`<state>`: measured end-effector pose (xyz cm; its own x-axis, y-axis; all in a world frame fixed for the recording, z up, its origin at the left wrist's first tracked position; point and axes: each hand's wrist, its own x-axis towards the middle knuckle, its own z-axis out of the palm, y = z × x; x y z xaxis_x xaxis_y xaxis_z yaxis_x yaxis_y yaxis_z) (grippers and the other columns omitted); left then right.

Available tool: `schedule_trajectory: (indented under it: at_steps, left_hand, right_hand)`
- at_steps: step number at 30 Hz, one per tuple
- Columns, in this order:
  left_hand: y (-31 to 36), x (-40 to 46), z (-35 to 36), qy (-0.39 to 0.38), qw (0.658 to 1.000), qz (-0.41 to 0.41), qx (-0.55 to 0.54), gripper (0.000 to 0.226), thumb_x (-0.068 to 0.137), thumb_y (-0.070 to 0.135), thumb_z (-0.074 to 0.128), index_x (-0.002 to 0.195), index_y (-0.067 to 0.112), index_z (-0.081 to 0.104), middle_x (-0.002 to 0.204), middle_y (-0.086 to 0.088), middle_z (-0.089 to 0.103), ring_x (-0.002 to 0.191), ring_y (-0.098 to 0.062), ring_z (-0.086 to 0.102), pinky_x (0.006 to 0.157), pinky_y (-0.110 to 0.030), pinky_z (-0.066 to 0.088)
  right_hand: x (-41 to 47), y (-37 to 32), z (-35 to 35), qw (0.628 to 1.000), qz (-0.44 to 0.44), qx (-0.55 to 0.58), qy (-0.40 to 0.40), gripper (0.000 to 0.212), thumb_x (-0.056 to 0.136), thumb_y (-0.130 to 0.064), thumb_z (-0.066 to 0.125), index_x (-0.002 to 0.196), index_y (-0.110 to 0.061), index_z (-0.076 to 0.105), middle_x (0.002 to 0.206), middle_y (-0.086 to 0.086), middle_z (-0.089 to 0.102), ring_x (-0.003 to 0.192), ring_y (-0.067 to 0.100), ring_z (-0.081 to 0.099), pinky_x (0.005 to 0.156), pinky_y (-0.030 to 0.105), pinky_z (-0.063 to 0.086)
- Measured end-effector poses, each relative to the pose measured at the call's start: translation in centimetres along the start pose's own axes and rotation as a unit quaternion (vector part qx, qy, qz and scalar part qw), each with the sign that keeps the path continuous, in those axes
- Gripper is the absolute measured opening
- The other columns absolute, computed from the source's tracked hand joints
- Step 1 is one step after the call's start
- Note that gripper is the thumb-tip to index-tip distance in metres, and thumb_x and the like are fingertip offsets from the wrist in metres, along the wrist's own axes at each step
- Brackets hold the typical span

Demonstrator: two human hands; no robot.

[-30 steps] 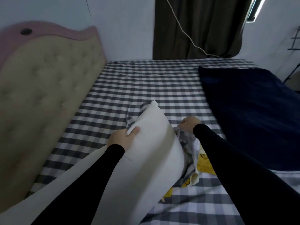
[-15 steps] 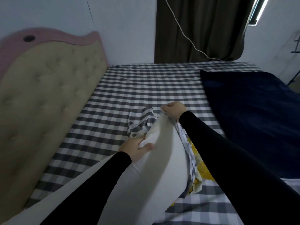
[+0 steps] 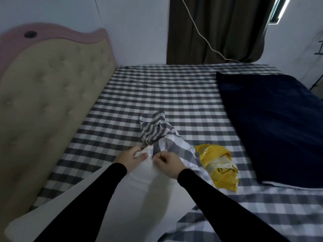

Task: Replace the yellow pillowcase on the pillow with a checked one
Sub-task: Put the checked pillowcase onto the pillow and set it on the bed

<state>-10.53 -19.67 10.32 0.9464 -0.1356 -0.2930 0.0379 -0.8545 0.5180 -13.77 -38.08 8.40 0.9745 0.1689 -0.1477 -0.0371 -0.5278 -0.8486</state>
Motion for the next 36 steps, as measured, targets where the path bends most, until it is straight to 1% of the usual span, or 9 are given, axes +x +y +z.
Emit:
schedule_trajectory:
  at_steps: [2,5,11,16,21,25,28,32,36]
  left_hand:
    - [-0.5,-0.3,0.2,-0.016,1.0,-0.01,0.017,0.037,0.091,0.052,0.05,0.118,0.026,0.053,0.098,-0.002,0.067,0.093,-0.025,0.061,0.07,-0.03,0.041]
    - [0.3,-0.4,-0.1,-0.017,0.999,-0.036,-0.001,0.053,0.093,0.052,0.046,0.14,0.028,0.041,0.128,-0.007,0.059,0.116,-0.03,0.055,0.083,-0.03,0.037]
    - [1.4,0.1,0.2,0.039,0.979,-0.041,-0.196,0.041,0.093,0.047,0.051,0.093,0.01,0.069,0.088,-0.004,0.07,0.085,-0.023,0.064,0.077,-0.032,0.048]
    - [0.4,0.3,-0.8,0.142,0.956,-0.073,-0.246,0.04,0.094,0.042,0.052,0.083,0.008,0.07,0.081,-0.007,0.068,0.076,-0.018,0.059,0.065,-0.018,0.041]
    - [-2.7,1.4,-3.8,0.222,0.933,-0.114,-0.257,0.044,0.097,0.038,0.05,0.083,0.001,0.069,0.082,-0.017,0.068,0.075,-0.025,0.059,0.065,-0.029,0.041]
    - [-7.6,1.0,-6.2,0.243,0.937,-0.145,-0.206,0.044,0.099,0.035,0.046,0.098,-0.002,0.07,0.097,-0.013,0.07,0.087,-0.025,0.058,0.07,-0.026,0.035]
    - [-11.1,0.9,-7.0,0.21,0.952,-0.171,-0.145,0.048,0.1,0.039,0.039,0.117,0.0,0.063,0.12,-0.02,0.063,0.109,-0.034,0.056,0.082,-0.03,0.038]
    - [-15.8,0.5,-5.2,0.077,0.972,-0.21,-0.065,0.07,0.092,0.058,0.044,0.145,0.013,0.036,0.145,-0.012,0.044,0.13,-0.033,0.044,0.109,-0.04,0.033]
    - [-20.2,-0.2,-4.5,0.004,0.971,-0.234,-0.039,0.079,0.086,0.062,0.05,0.148,0.017,0.029,0.149,-0.008,0.04,0.134,-0.03,0.04,0.11,-0.04,0.032]
  right_hand:
    - [-0.2,0.5,0.3,1.0,0.007,0.019,0.001,0.013,0.089,-0.028,0.061,0.077,-0.025,0.063,0.067,-0.009,0.059,0.061,0.004,0.052,0.058,0.012,0.038]
    - [1.0,0.2,-1.1,0.993,-0.001,0.034,0.116,0.008,0.087,-0.028,0.066,0.083,-0.022,0.069,0.073,-0.006,0.064,0.069,0.007,0.056,0.061,0.007,0.039]
    - [2.3,-2.6,-1.7,0.981,-0.013,0.034,0.189,0.014,0.089,-0.03,0.062,0.075,-0.028,0.061,0.07,-0.01,0.062,0.07,0.005,0.058,0.069,0.017,0.045]
    - [1.9,-4.8,1.0,0.977,-0.048,0.066,0.196,0.017,0.092,-0.025,0.058,0.075,-0.026,0.058,0.068,-0.01,0.061,0.067,0.003,0.056,0.067,0.014,0.043]
    - [0.7,-6.0,8.4,0.991,-0.113,0.003,0.066,0.013,0.089,-0.015,0.052,0.082,-0.013,0.062,0.077,0.006,0.066,0.071,0.02,0.057,0.065,0.024,0.036]
    - [1.0,-6.2,12.0,0.993,-0.109,0.004,-0.036,0.017,0.094,-0.026,0.055,0.088,-0.012,0.063,0.078,0.0,0.06,0.071,0.012,0.052,0.062,0.017,0.033]
    - [2.6,-5.6,10.8,0.991,-0.136,-0.014,-0.008,0.021,0.092,-0.028,0.061,0.104,-0.012,0.067,0.093,0.001,0.061,0.08,0.009,0.052,0.071,0.013,0.035]
    - [3.1,-0.2,9.8,0.988,-0.025,-0.085,0.124,0.027,0.089,-0.029,0.063,0.113,-0.018,0.064,0.105,0.0,0.055,0.097,0.011,0.051,0.085,0.019,0.04]
    - [2.4,6.0,10.8,0.97,0.147,-0.192,0.016,0.042,0.09,-0.028,0.056,0.131,-0.021,0.051,0.136,0.008,0.044,0.128,0.025,0.042,0.104,0.032,0.035]
